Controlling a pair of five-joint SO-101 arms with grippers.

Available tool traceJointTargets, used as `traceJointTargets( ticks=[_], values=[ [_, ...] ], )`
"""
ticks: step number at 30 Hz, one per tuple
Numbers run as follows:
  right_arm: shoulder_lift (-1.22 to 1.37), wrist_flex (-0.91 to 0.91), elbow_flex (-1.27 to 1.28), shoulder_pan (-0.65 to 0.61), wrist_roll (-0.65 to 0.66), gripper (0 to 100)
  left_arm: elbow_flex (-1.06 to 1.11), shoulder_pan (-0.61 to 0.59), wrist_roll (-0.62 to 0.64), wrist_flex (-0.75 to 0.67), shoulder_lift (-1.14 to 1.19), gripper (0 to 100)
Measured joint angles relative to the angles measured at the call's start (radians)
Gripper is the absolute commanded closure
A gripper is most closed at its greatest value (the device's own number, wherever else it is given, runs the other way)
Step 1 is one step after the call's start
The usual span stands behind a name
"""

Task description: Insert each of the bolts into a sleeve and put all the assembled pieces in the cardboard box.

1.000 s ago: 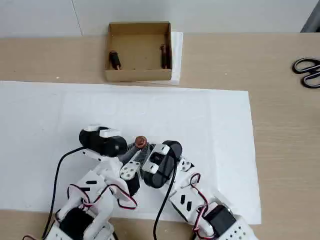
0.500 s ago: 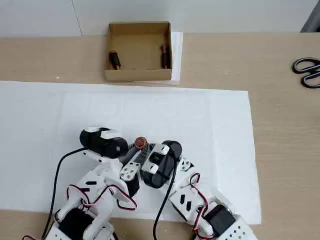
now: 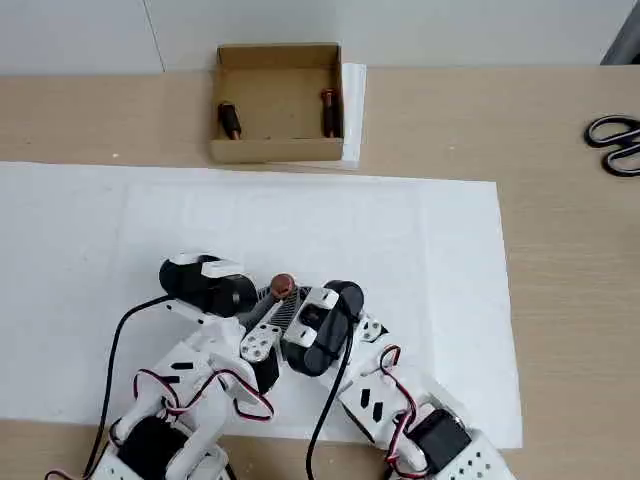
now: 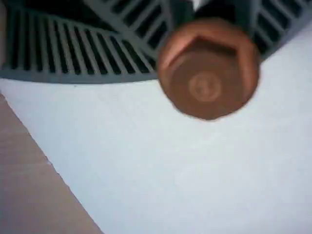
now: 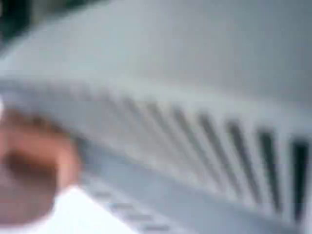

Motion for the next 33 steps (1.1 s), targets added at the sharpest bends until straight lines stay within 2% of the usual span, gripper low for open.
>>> traceJointTargets(
  ticks=[13, 21, 33],
  values=[
    [0.000, 0.000, 0.000, 0.002, 0.000, 99.5, 0.000, 0.015, 0.000, 0.005, -0.002, 84],
    [0.000, -0.009, -0.011, -0.002, -0.002, 99.5, 0.006, -0.097, -0.055, 0.006, 0.002, 84],
    [0.000, -0.014, -0.015, -0.005, 0.000, 99.5, -0.052, -0.072, -0.023, 0.006, 0.002, 84]
  ],
)
